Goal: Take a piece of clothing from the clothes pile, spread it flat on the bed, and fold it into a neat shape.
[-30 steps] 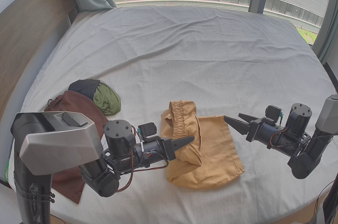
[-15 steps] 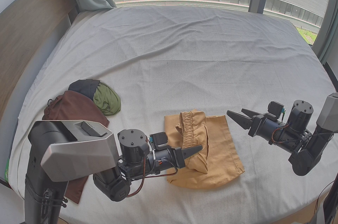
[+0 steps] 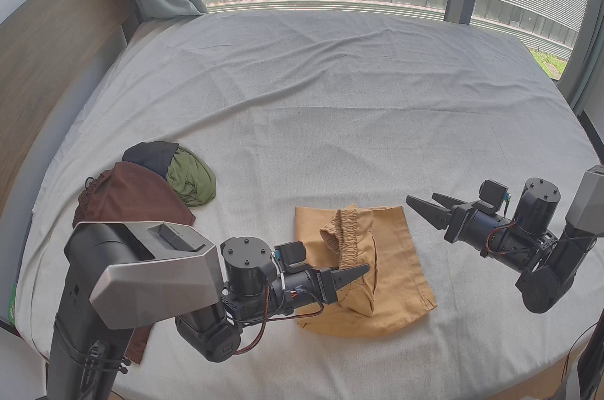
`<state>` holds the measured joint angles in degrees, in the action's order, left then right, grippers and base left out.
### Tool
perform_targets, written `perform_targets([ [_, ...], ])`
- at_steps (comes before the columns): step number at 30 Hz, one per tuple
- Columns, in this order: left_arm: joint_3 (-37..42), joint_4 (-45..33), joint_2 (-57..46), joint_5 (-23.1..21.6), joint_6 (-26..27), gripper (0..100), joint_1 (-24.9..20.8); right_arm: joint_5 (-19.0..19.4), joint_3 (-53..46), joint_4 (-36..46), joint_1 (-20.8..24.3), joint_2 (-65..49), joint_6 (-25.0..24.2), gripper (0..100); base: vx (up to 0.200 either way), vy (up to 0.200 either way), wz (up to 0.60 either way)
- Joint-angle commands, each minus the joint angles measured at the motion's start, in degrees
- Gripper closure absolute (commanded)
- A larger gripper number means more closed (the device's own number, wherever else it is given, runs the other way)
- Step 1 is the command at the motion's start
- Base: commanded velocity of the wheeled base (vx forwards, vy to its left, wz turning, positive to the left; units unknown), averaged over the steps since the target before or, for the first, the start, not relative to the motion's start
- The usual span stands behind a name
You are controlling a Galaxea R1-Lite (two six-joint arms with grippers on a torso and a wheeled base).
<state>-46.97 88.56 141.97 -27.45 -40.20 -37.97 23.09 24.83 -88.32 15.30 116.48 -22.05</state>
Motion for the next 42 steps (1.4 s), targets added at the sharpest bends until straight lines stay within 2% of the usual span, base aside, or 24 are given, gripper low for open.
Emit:
perform_targets([
  [1,-0.31,0.12,0.5,0.03,0.04,0,0.0,0.03,0.04,-0.01,-0.01,-0.03,-0.01,0,0.0,0.0,0.0],
  [8,-0.14,0.12,0.32,0.12,0.21,0,0.09,0.11,-0.13,-0.01,-0.01,-0.03,-0.01,0,0.0,0.0,0.0],
  [22,2.94,0.2,-0.64,0.47,6.81,0,2.47,0.11,-1.28,-0.01,0.78,0.41,0.26,0,0.0,0.0,0.0],
  [33,7.86,0.2,-6.27,0.38,8.04,0,5.98,0.11,-5.85,-0.01,4.56,4.9,-0.01,0,0.0,0.0,0.0],
  [38,11.55,0.12,-8.99,-0.14,11.73,0,8.44,0.11,-7.34,-0.01,6.06,5.42,-0.01,0,0.0,0.0,0.0],
  [42,15.68,0.2,-9.7,-0.23,17.79,0,10.99,0.11,-8.75,0.08,7.2,5.6,0.17,0,0.0,0.0,0.0],
])
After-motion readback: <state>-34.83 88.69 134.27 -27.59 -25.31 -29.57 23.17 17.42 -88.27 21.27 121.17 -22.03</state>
